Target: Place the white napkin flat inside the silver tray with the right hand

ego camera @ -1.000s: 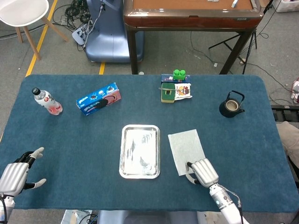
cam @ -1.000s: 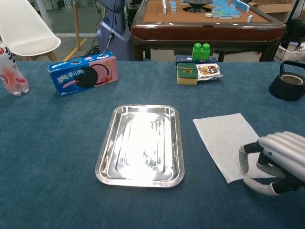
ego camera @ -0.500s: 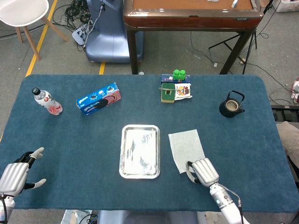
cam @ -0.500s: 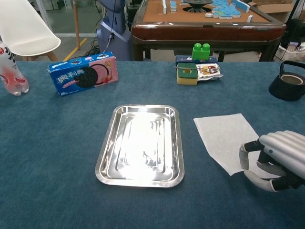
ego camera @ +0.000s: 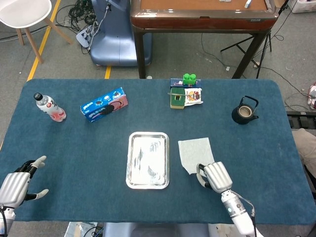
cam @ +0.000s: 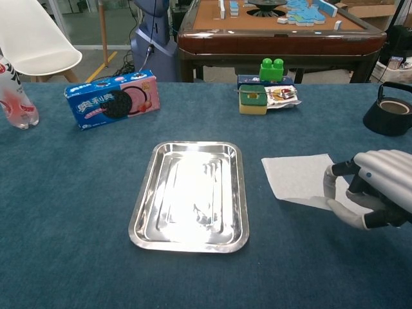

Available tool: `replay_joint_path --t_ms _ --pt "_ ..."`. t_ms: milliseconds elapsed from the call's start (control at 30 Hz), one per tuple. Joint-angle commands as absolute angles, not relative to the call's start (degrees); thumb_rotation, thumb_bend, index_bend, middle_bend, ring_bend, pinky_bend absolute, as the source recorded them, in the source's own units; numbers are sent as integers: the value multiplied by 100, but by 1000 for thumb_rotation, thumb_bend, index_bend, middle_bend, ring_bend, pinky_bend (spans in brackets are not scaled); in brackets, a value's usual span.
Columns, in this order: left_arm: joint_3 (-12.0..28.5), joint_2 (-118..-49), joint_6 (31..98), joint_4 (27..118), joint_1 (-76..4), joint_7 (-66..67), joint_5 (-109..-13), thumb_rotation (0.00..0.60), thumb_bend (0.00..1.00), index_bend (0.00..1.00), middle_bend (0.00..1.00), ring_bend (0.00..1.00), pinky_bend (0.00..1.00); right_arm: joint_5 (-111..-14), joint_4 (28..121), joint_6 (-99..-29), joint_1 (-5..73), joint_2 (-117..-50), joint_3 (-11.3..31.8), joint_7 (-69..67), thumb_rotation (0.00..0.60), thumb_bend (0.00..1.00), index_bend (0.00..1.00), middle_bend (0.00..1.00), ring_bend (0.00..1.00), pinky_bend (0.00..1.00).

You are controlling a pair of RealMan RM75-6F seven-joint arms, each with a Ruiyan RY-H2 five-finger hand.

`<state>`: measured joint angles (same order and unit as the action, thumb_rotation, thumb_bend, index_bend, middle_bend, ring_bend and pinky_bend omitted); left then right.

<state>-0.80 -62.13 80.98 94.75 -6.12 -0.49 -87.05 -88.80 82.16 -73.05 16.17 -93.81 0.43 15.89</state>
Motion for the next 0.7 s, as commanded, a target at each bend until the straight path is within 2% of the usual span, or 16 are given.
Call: replay_joint_path --t_ms 33,400,700 --pt "-76 -6204 8111 9483 -606 -52 -8706 600 8 134 298 176 339 -8819 8329 -7432 1595 -9452 156 1804 600 486 566 1000 1000 1000" --pt "-76 -6187 8104 9495 -603 -68 -8698 600 8 134 298 176 340 -8734 8440 -7685 1691 -9883 494 2230 600 491 587 1000 1000 1000" --pt "-64 -6179 8090 9484 -606 -99 -8671 600 8 134 298 176 339 -8639 8492 -7615 2031 -10308 878 2634 600 494 594 1000 1000 1000"
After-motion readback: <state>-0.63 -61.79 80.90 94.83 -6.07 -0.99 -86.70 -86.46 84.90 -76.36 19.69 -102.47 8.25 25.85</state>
